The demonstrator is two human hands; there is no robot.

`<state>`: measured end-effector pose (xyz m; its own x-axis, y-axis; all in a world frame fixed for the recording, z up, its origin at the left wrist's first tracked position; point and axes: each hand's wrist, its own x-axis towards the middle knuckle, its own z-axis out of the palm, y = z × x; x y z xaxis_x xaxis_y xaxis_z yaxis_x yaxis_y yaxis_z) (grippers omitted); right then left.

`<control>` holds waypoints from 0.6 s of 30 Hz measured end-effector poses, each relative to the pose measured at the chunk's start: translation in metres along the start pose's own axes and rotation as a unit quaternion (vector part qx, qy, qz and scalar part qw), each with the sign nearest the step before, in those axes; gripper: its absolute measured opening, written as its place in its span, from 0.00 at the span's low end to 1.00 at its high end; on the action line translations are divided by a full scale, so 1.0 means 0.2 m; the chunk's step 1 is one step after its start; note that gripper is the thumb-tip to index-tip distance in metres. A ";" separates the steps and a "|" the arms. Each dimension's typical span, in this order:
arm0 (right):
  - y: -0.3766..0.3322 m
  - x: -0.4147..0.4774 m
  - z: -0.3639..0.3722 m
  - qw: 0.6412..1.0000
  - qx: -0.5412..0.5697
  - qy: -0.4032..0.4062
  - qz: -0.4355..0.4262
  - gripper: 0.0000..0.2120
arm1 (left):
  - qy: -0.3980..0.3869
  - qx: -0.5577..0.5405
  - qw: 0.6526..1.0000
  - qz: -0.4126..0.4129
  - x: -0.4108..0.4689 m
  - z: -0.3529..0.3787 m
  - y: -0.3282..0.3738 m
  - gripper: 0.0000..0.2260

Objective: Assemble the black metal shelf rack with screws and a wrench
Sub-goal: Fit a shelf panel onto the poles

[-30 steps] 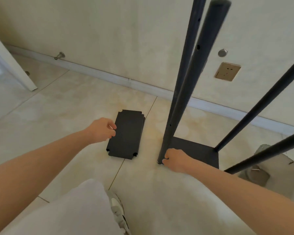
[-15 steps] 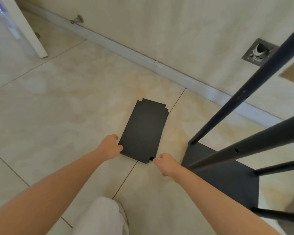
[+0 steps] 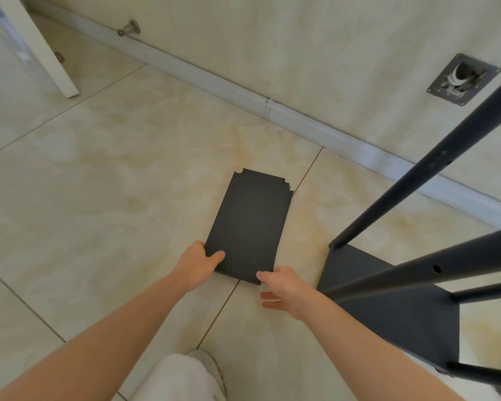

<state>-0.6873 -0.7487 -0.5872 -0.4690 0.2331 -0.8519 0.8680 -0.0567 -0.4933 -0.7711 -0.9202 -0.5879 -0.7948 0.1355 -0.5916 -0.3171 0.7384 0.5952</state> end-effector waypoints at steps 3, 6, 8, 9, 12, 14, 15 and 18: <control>-0.01 -0.04 -0.02 0.998 0.053 0.028 -0.017 0.16 | 0.115 -0.028 0.993 0.008 -0.04 -0.01 0.05 0.16; -0.06 -0.12 -0.05 0.990 0.135 0.002 -0.033 0.11 | 0.120 -0.170 0.977 -0.047 -0.07 -0.04 0.11 0.15; -0.11 -0.19 -0.08 0.977 0.207 -0.024 -0.039 0.12 | 0.062 -0.288 0.952 -0.082 -0.09 -0.08 0.16 0.10; -0.14 -0.22 -0.09 0.970 0.238 -0.035 -0.044 0.12 | 0.042 -0.318 0.943 -0.089 -0.11 -0.10 0.17 0.09; -0.23 -0.33 -0.14 0.952 0.292 -0.054 -0.073 0.10 | 0.010 -0.348 0.932 -0.104 -0.18 -0.15 0.20 0.12; -0.27 -0.41 -0.17 0.948 0.301 -0.057 -0.088 0.12 | -0.008 -0.358 0.927 -0.111 -0.25 -0.17 0.22 0.14; -0.28 -0.45 -0.18 0.948 0.298 -0.058 -0.098 0.13 | -0.020 -0.359 0.927 -0.109 -0.29 -0.18 0.22 0.14; -0.27 -0.61 -0.22 0.953 0.253 -0.063 -0.152 0.14 | -0.063 -0.313 0.945 -0.078 -0.40 -0.24 0.21 0.10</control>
<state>-0.6690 -0.7320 -0.4490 -0.7302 0.1975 -0.6540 0.5128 -0.4741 -0.7157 -0.7446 -0.9309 -0.4892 -0.6579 0.1634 -0.7351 -0.7002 0.2268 0.6770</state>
